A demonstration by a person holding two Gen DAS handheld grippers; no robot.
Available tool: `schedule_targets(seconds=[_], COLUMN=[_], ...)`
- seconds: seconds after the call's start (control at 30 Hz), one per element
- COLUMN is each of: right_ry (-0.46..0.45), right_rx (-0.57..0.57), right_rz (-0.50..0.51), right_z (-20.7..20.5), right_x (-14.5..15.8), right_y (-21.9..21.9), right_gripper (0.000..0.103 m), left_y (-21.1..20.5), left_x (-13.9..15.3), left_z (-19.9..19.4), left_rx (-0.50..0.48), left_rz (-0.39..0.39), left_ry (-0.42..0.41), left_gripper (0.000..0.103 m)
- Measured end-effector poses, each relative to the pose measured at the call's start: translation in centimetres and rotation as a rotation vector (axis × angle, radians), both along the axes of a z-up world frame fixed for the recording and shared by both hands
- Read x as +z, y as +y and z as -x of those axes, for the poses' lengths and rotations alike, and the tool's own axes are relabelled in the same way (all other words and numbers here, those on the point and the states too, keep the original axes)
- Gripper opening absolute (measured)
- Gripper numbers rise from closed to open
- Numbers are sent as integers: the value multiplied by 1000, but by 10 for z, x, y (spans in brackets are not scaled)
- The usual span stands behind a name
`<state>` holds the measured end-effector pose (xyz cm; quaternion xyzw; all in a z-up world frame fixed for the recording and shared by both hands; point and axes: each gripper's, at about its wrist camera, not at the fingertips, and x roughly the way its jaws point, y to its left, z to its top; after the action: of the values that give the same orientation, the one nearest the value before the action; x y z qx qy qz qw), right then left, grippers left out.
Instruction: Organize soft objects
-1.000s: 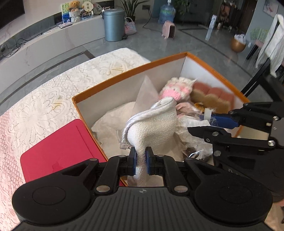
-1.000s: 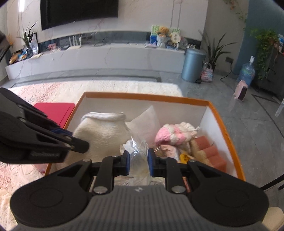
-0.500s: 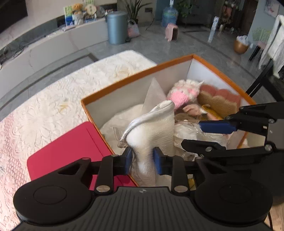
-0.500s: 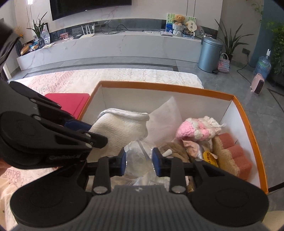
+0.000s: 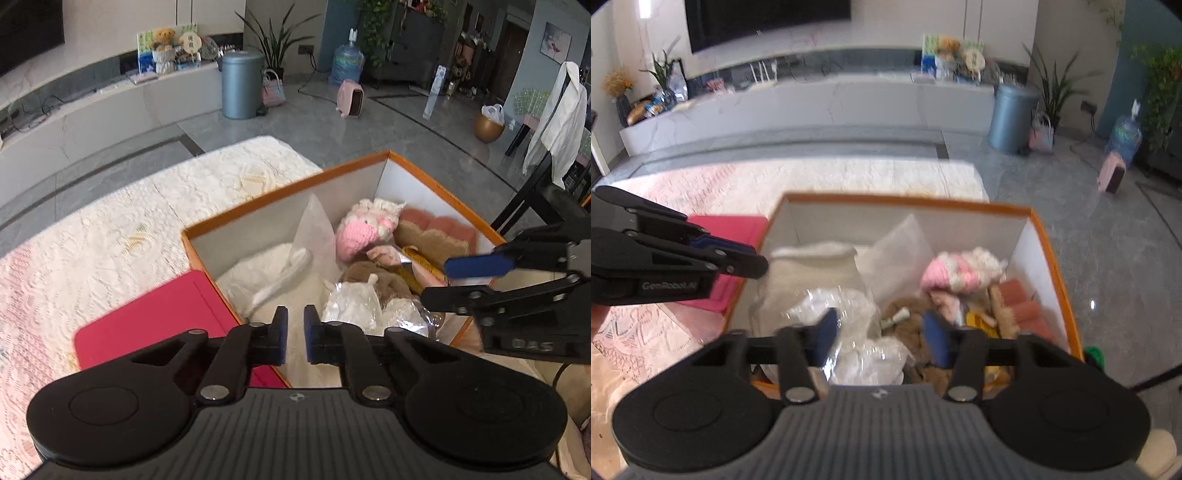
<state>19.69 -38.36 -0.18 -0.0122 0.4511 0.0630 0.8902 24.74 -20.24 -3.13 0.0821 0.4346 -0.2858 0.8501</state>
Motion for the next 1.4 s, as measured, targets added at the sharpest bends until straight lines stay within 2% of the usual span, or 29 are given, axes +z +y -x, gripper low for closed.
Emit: schedule_targets(seconds=[0.03, 0.23, 0.4, 0.6, 0.7, 0.8, 0.87, 1.0, 1.13, 1.2, 1.27, 1.4], right_ry=[21, 127, 109, 14, -55, -139, -200, -312, -392, -425, -456, -524], right_rx=[1, -34, -39, -84, -114, -142, -153, -167, -167, -162, -167, -190], right_rz=[-15, -74, -49, -32, -55, -68, -68, -43, -35, -31, -31, 8], right_z=[-3, -19, -14, 7, 26, 50, 68, 104, 136, 151, 164, 188], right_x=[-6, -41, -32, 12, 38, 62, 76, 95, 105, 107, 109, 102], right_y=[1, 8, 12, 14, 18, 26, 35, 57, 82, 95, 106, 126], right_gripper=[31, 29, 29, 29, 30, 36, 39, 42, 51, 53, 62, 66], left_y=[-1, -2, 7, 25, 40, 55, 65, 86, 101, 105, 109, 112], left_x=[-4, -20, -11, 32, 57, 79, 91, 104, 103, 102, 100, 91], left_z=[0, -1, 7, 33, 57, 85, 103, 137, 167, 180, 188, 199], left_rx=[-4, -8, -15, 25, 76, 108, 134, 179, 238, 269, 303, 355], left_rz=[0, 20, 61, 145, 183, 187, 182, 192, 199, 198, 186, 162], left_ry=[9, 42, 9, -129, -252, -364, -408, -451, -472, -482, -488, -523], left_gripper=[12, 12, 12, 12, 12, 12, 12, 12, 18, 19, 20, 20])
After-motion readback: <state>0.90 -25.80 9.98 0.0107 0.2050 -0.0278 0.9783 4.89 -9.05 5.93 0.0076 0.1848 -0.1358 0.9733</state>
